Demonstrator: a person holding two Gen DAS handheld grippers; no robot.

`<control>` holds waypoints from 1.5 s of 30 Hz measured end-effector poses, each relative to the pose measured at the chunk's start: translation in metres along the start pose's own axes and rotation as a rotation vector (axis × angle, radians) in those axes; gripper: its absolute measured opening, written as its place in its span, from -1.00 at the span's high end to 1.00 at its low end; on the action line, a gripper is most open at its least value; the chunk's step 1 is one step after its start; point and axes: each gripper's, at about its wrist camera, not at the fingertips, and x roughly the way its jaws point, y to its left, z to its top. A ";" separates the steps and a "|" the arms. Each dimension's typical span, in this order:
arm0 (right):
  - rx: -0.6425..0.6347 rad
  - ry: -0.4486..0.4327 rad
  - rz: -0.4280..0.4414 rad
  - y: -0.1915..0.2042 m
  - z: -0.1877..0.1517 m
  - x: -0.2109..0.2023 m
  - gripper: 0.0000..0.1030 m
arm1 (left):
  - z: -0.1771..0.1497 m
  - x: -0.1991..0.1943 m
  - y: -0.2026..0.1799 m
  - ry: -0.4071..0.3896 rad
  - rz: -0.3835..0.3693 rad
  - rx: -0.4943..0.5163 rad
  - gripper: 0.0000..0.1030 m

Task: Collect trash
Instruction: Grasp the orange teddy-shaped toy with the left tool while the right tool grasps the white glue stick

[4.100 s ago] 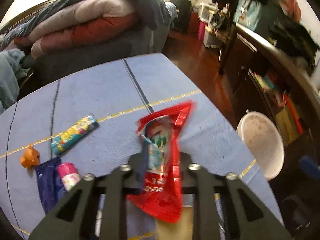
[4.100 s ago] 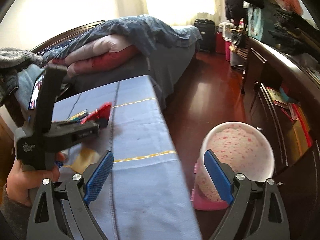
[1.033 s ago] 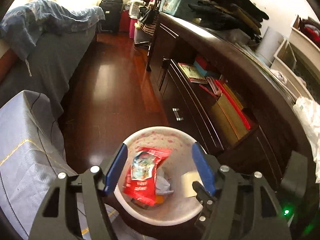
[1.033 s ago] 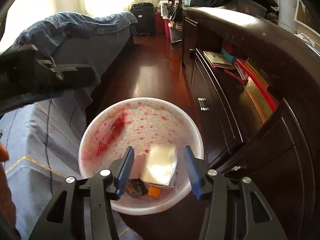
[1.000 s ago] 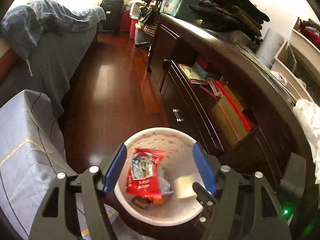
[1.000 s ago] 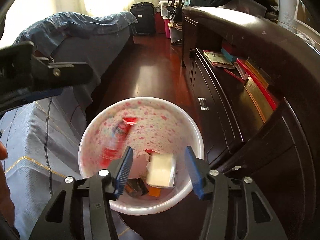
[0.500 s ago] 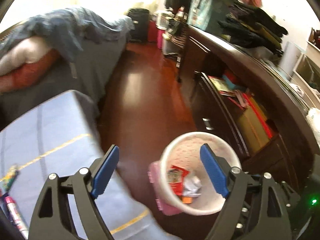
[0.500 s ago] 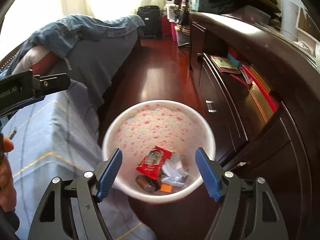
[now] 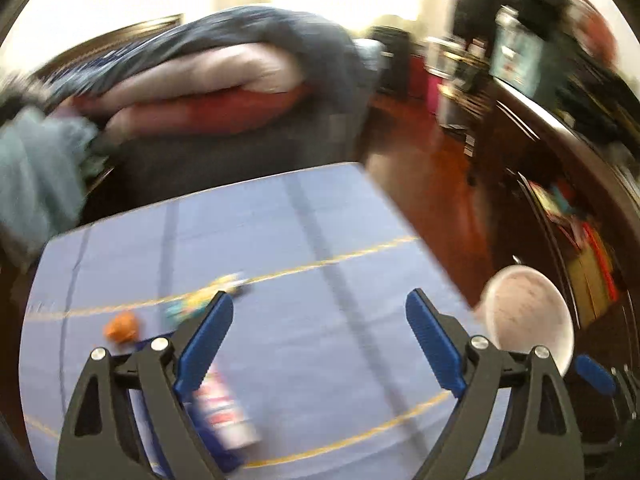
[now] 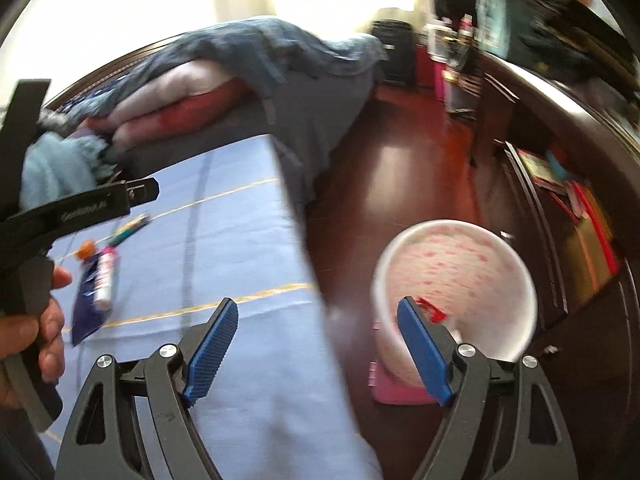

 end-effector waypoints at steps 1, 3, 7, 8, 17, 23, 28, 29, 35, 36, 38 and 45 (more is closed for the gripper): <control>-0.022 -0.001 0.017 0.012 0.000 -0.001 -0.58 | 0.000 -0.001 0.020 -0.001 0.037 -0.047 -0.73; -0.051 0.001 0.038 0.027 0.000 0.000 -0.59 | -0.002 0.001 0.050 0.002 0.100 -0.118 -0.73; -0.116 0.011 0.082 0.062 -0.001 0.002 -0.59 | -0.010 0.014 0.114 0.035 0.196 -0.283 -0.73; -0.128 0.012 0.089 0.069 -0.001 0.001 -0.59 | -0.012 0.018 0.126 0.041 0.211 -0.314 -0.72; -0.234 0.028 0.137 0.128 -0.003 0.009 -0.59 | -0.021 0.055 0.171 0.111 0.243 -0.394 -0.47; -0.267 0.055 0.142 0.156 -0.003 0.026 -0.59 | -0.025 0.058 0.165 0.106 0.251 -0.337 -0.07; -0.274 0.074 0.174 0.178 0.001 0.045 -0.58 | -0.028 0.054 0.166 0.097 0.225 -0.314 0.19; -0.279 0.076 0.174 0.182 0.001 0.048 -0.57 | -0.029 0.053 0.168 0.096 0.223 -0.317 0.19; -0.321 0.109 0.161 0.207 0.003 0.073 -0.21 | -0.032 0.038 0.184 0.074 0.232 -0.333 0.19; -0.326 0.120 0.155 0.210 0.003 0.078 -0.16 | -0.032 0.035 0.187 0.068 0.233 -0.335 0.19; -0.328 0.137 0.153 0.212 0.002 0.083 -0.10 | -0.031 0.030 0.192 0.060 0.233 -0.337 0.19; -0.341 0.131 0.140 0.218 -0.001 0.088 0.41 | -0.032 0.016 0.201 0.040 0.234 -0.347 0.19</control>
